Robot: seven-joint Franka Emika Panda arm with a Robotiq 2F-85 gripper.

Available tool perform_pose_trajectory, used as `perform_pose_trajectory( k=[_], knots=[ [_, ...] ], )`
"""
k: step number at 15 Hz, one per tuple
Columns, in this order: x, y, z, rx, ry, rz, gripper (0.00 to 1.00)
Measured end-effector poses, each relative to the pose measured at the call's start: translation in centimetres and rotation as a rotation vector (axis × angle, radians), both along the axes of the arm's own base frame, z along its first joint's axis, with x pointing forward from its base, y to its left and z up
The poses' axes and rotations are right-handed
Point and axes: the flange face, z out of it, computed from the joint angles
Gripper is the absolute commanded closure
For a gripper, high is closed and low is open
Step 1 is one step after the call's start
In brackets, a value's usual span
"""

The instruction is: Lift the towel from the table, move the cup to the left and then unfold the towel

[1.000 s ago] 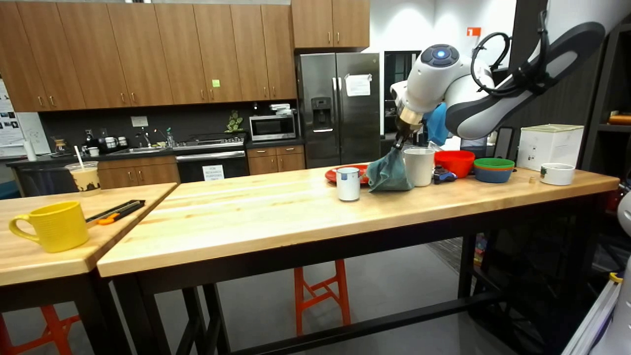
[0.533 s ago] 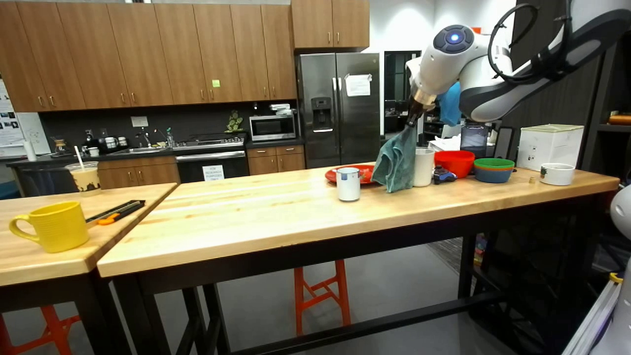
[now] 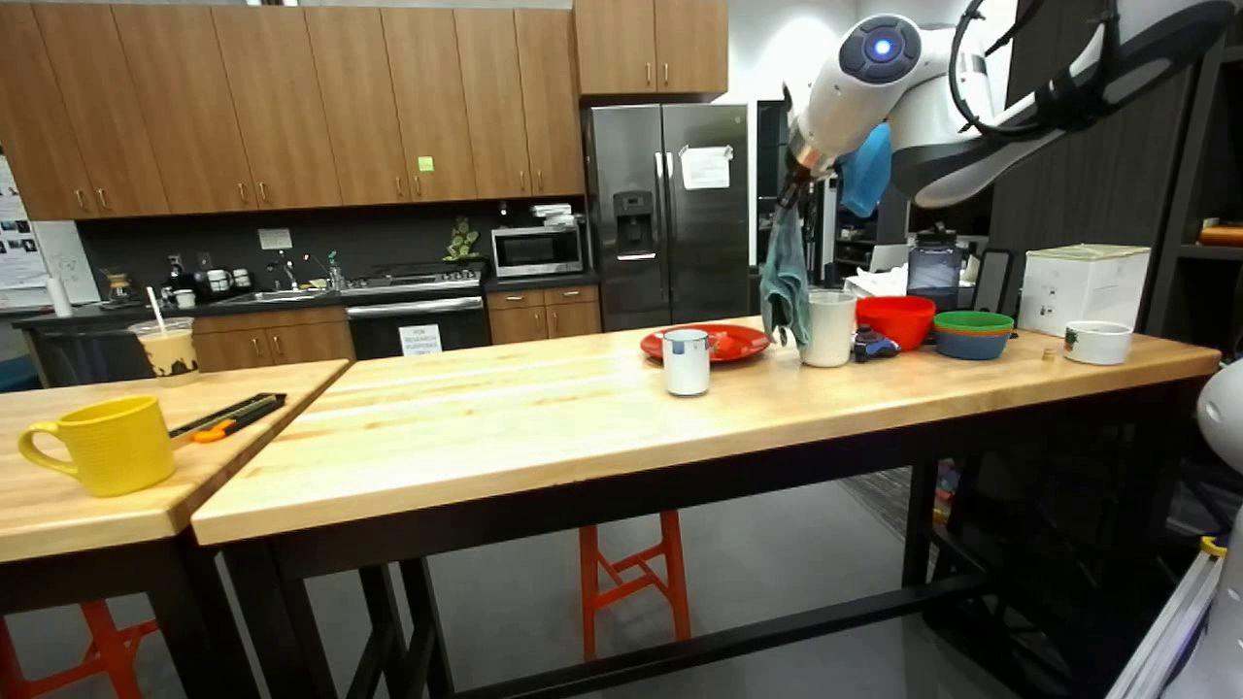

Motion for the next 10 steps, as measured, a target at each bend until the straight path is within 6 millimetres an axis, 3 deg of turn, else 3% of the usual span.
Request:
perform_pose_trajectory(
  k=[5, 10],
  knots=[
    [0.5, -1.5, 3.8, -0.039, -0.119, -0.031, 1.0],
    [0.5, -3.4, 5.6, -0.069, -0.191, -0.074, 1.0]
  ],
)
